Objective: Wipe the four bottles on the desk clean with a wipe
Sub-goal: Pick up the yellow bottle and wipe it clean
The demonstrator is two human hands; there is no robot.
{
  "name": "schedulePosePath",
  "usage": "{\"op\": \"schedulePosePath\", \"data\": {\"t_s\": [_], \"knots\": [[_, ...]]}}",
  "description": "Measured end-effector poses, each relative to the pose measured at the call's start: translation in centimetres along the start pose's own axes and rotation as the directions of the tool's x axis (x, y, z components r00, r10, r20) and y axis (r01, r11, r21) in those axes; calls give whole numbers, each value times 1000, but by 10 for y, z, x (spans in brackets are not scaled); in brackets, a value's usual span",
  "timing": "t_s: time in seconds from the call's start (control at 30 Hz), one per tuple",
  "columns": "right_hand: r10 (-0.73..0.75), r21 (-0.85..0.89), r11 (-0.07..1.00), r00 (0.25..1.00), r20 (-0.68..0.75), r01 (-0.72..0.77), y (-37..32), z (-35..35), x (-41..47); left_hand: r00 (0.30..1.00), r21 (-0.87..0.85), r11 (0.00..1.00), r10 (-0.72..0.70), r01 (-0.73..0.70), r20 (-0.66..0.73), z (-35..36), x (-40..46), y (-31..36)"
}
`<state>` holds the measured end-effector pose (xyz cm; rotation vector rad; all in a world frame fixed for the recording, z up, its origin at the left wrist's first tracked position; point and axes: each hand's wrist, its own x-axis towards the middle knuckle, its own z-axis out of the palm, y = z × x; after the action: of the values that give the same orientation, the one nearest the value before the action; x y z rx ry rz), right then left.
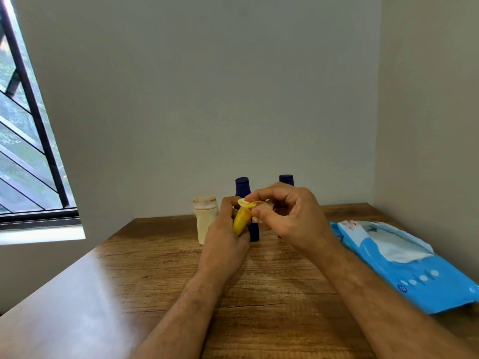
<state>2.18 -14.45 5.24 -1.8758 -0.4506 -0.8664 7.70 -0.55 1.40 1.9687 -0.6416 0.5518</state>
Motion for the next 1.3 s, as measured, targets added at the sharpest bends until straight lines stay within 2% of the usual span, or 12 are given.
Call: {"op": "schedulePosePath", "data": {"t_s": [0.1,0.23,0.37,0.5,0.57,0.7,0.8,0.93,1.03,1.2,1.3], "knots": [[20,-43,999,1000,-23,-21,1,1,1,1000,-2,1000,8,-8,2,0,0,0],[174,185,971,979,-109,-152,2,2,3,1000,-4,1000,8,-8,9,-1,0,1],[199,270,951,968,-152,-153,0,-1,3,1000,12,1000,23,-23,-2,-2,1,1],[131,159,979,991,-6,-129,-1,0,2,1000,64,998,-1,1,10,-5,2,-1],[115,129,985,993,19,-116,0,0,2,1000,98,995,-15,13,19,-6,2,-2],[127,90,987,991,40,-130,0,-3,2,998,175,984,-34,26,44,-6,1,-1],[159,59,985,986,55,-162,-1,-3,3,996,169,985,-54,41,69,-4,-1,-1],[239,77,969,971,-21,-237,1,0,3,991,134,991,-10,-8,132,-4,-3,1],[230,71,971,972,-40,-227,2,-2,2,994,117,993,-12,-1,112,-1,-2,1],[171,72,982,982,73,-177,-6,-2,0,996,57,996,-74,71,41,0,1,-6],[187,66,980,982,41,-189,-6,0,1,998,79,996,-51,48,37,-2,1,-7]]}}
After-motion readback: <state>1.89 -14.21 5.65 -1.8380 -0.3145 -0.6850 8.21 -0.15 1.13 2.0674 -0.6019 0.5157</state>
